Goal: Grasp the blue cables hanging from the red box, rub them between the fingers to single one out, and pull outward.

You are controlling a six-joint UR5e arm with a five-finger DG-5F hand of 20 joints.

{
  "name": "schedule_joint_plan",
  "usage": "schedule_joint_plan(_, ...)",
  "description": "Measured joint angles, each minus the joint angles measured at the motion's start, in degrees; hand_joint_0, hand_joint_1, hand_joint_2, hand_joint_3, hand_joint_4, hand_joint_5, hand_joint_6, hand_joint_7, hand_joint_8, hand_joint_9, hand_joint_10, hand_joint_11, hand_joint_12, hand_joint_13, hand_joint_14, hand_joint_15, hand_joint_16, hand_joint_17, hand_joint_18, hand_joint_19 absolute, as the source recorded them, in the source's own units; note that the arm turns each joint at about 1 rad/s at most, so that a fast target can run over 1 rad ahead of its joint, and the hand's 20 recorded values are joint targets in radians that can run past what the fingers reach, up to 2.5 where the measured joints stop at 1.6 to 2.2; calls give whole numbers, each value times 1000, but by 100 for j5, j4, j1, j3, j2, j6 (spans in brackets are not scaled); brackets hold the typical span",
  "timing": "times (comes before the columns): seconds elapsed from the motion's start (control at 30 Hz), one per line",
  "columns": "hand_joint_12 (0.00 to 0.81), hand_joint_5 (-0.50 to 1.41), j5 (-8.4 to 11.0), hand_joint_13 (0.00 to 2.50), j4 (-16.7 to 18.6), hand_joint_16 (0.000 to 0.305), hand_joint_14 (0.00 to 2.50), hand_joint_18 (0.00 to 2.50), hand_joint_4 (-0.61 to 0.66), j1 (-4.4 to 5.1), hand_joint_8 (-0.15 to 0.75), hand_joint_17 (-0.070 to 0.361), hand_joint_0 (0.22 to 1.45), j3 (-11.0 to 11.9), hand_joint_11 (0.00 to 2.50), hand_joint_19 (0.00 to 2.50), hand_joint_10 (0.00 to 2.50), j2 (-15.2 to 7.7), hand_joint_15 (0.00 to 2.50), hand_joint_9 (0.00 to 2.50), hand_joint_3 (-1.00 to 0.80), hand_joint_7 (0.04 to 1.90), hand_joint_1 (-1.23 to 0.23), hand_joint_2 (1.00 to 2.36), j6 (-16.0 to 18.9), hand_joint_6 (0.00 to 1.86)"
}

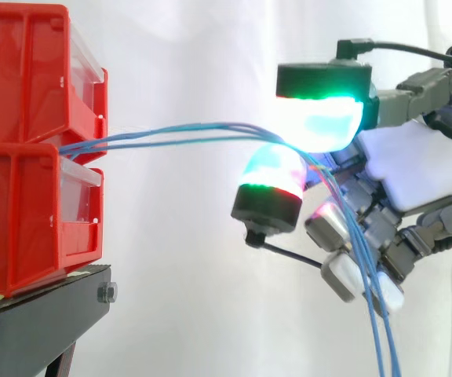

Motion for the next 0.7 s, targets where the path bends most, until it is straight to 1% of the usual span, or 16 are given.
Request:
schedule_joint_plan(0.07,447,-153,-11,909,-111,53,19,868,35,4,326,120,587,-10,671,536,14,2,524,1051,-111,1072,-710,1019,19,859)
schedule_joint_plan(0.13,453,-153,-52,919,-319,55,17,888,45,12,328,124,585,-14,695,524,14,2,532,1066,-85,1049,-726,1018,92,880)
schedule_joint_plan(0.17,456,-142,-85,930,-467,57,18,906,68,19,329,129,578,-14,687,518,13,3,523,1111,-76,1089,-715,1016,163,878)
schedule_joint_plan(0.27,469,-125,-166,964,-768,61,15,951,69,38,327,138,569,-18,622,514,14,2,514,1168,-109,1130,-669,1010,350,857)
schedule_joint_plan(0.33,468,-120,-212,963,-879,61,15,946,63,47,322,137,567,-21,606,524,14,2,510,1168,-126,1139,-650,1010,451,847)
schedule_joint_plan(0.5,463,-105,-308,959,-1046,60,16,935,57,67,311,136,567,-22,599,532,13,3,523,1174,-164,1164,-598,1012,663,824)
schedule_joint_plan(0.7,449,-94,-330,943,-1070,56,16,901,73,70,293,127,575,-24,600,557,17,1,523,1189,-232,1188,-558,1013,717,812)
